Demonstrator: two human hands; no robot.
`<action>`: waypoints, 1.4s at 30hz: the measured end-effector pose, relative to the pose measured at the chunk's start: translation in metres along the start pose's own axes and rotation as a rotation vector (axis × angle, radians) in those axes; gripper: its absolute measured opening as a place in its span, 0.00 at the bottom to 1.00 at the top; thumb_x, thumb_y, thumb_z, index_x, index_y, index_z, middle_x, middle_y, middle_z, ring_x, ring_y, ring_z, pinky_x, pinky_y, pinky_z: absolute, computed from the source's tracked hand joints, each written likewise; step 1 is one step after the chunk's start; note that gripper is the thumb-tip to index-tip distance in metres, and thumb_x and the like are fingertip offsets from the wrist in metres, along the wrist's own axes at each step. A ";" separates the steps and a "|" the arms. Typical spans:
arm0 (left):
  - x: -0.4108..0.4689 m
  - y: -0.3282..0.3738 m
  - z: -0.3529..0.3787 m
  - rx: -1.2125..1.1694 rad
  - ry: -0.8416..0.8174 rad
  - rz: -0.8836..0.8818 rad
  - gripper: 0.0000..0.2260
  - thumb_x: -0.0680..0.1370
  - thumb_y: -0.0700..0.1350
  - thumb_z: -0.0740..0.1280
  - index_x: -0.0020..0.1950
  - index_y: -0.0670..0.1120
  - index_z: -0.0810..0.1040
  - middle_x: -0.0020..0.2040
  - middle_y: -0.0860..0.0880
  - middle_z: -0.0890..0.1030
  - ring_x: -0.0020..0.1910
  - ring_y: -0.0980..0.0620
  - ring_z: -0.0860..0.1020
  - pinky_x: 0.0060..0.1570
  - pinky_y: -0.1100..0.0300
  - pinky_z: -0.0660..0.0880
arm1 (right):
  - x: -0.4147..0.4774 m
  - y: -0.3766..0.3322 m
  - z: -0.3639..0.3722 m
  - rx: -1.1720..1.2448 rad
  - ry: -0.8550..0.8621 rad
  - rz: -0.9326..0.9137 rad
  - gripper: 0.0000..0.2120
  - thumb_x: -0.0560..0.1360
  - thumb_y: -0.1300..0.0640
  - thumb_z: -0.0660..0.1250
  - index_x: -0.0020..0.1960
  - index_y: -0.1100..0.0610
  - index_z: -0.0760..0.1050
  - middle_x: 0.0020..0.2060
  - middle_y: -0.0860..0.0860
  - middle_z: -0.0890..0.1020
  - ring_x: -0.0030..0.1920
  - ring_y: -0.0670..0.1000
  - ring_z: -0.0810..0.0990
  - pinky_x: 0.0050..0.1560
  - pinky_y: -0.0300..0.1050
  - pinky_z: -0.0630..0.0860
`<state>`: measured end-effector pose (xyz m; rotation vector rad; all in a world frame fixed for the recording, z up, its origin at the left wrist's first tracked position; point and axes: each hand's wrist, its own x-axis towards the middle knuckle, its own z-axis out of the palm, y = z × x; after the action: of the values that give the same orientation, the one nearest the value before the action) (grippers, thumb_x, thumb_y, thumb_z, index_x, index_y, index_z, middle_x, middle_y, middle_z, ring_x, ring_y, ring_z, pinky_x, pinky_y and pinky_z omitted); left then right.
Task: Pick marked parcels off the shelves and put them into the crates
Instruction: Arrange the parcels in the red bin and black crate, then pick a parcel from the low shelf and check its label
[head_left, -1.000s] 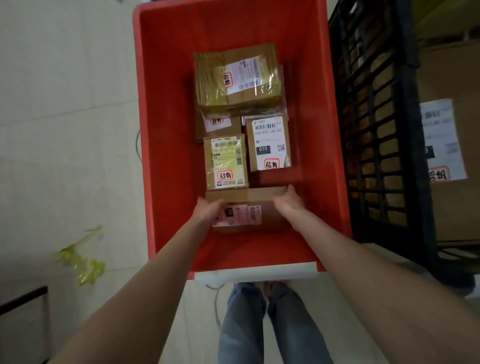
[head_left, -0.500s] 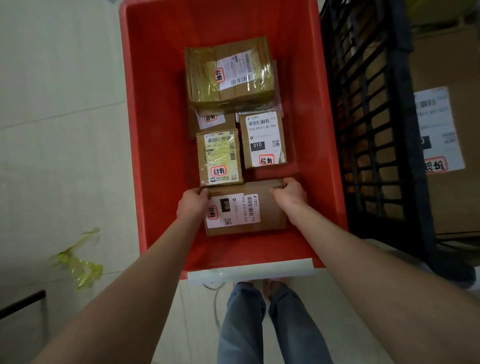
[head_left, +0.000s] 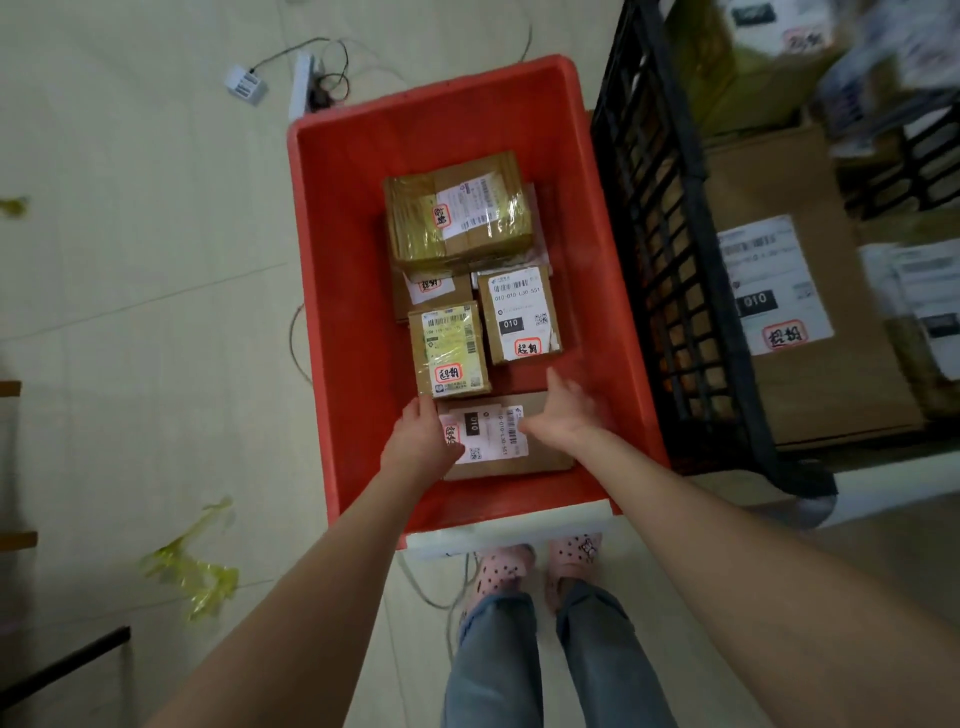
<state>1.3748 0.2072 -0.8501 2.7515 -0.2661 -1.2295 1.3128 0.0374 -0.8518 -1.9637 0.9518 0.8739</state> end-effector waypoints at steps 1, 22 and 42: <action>-0.007 0.006 -0.007 0.059 0.008 0.043 0.37 0.74 0.48 0.71 0.76 0.44 0.55 0.74 0.42 0.62 0.70 0.41 0.65 0.66 0.46 0.69 | -0.011 -0.002 -0.005 -0.034 0.028 -0.030 0.43 0.74 0.48 0.70 0.79 0.51 0.46 0.77 0.55 0.55 0.76 0.60 0.55 0.74 0.54 0.57; -0.237 0.153 -0.007 0.772 0.024 0.831 0.35 0.76 0.51 0.66 0.78 0.46 0.52 0.74 0.45 0.62 0.70 0.44 0.66 0.63 0.49 0.69 | -0.290 0.126 -0.025 0.103 0.500 0.167 0.34 0.75 0.49 0.67 0.76 0.52 0.55 0.70 0.53 0.65 0.69 0.56 0.65 0.65 0.49 0.67; -0.611 0.296 0.320 1.132 -0.045 1.473 0.36 0.77 0.52 0.66 0.78 0.44 0.49 0.75 0.46 0.58 0.72 0.45 0.62 0.65 0.51 0.66 | -0.604 0.514 0.097 0.559 0.797 0.695 0.31 0.76 0.50 0.64 0.75 0.53 0.56 0.71 0.54 0.63 0.70 0.57 0.63 0.66 0.50 0.66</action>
<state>0.7016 0.0335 -0.5666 1.7720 -2.8887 -0.6306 0.5641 0.0901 -0.5778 -1.4616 2.1461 0.0595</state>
